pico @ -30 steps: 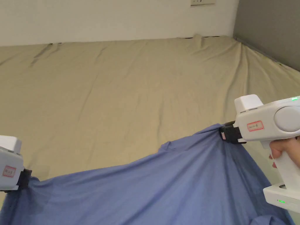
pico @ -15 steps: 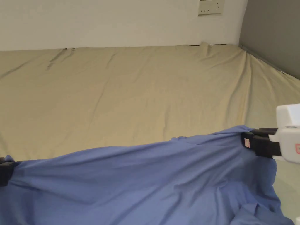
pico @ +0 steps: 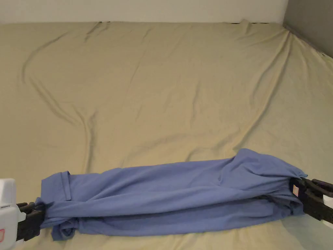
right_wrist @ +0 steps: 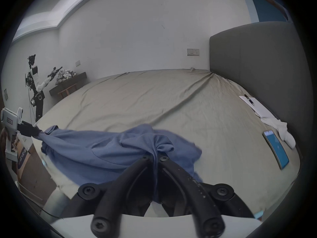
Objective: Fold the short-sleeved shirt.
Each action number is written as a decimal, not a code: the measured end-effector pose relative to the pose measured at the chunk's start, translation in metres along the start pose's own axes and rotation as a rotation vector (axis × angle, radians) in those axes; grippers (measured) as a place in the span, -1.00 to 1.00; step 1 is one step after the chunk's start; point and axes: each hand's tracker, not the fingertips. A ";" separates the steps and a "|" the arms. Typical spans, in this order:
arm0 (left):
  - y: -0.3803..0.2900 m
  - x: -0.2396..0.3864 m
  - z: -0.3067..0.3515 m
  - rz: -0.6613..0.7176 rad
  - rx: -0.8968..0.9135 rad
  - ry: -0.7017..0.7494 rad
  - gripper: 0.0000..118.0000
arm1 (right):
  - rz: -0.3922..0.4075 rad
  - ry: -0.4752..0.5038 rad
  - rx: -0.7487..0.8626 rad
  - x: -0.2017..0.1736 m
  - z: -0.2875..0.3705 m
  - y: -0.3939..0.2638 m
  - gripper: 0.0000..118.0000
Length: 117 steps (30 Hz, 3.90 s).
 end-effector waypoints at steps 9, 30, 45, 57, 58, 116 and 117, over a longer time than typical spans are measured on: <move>-0.004 -0.004 -0.019 0.079 -0.017 -0.013 -0.83 | -0.002 -0.049 -0.027 0.004 -0.009 -0.025 -0.30; -0.015 0.096 0.085 0.170 0.562 -0.071 -1.00 | 0.030 -0.074 0.569 -0.110 0.109 0.030 -0.48; -0.026 0.060 0.071 0.160 0.492 -0.014 -1.00 | 0.028 -0.075 0.545 -0.126 0.107 0.013 -0.98; -0.010 -0.010 0.004 0.315 0.238 -0.116 0.90 | -0.021 0.007 0.442 -0.124 0.065 0.018 -0.98; -0.009 -0.014 -0.003 0.335 0.212 -0.096 0.91 | -0.027 0.013 0.436 -0.124 0.061 0.018 -0.98; 0.056 0.232 -0.045 -0.090 -0.010 -0.450 0.86 | -0.097 -0.032 0.361 -0.052 0.104 -0.003 -0.97; 0.059 0.216 -0.031 -0.031 0.037 -0.480 0.86 | -0.099 -0.026 0.362 -0.054 0.103 -0.003 -0.97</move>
